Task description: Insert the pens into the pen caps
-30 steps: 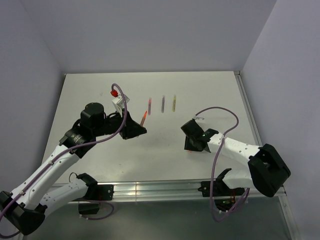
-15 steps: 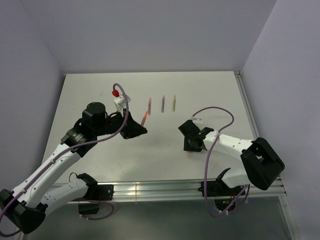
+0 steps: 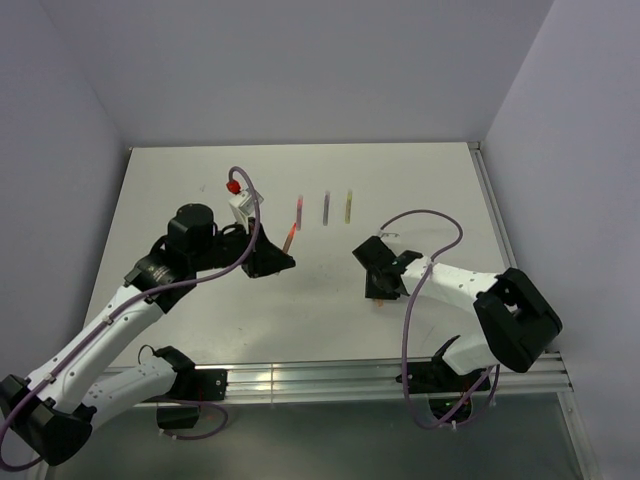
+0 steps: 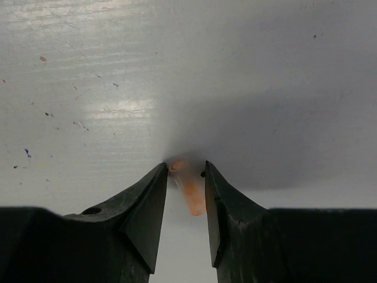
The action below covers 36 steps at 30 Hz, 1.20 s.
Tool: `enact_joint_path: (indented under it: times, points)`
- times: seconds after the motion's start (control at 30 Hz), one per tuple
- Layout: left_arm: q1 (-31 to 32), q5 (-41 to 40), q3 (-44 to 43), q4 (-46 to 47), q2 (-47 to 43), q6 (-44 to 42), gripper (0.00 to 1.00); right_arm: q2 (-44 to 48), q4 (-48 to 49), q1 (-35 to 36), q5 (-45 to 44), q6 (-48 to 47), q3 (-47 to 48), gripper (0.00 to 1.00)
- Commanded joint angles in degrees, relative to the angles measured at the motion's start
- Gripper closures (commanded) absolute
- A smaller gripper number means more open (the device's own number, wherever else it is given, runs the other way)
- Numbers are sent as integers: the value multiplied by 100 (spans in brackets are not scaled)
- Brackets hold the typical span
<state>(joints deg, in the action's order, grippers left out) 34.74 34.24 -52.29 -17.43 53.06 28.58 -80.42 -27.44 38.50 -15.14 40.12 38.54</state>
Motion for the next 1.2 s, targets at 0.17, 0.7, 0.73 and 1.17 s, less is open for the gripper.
enact_joint_path:
  times: [0.17, 0.7, 0.73, 1.17]
  points:
    - [15, 100, 17, 170, 126, -10, 100, -404, 186, 105, 353, -13, -101, 71]
    - [15, 162, 44, 372, 337, 174, 100, -290, 222, 184, 643, 189, -418, 66]
    - [15, 188, 44, 372, 346, 174, 100, -281, 213, 184, 626, 198, -444, 65]
    - [6, 232, 26, 372, 284, 148, 100, -545, 37, 360, 538, 417, -418, 66]
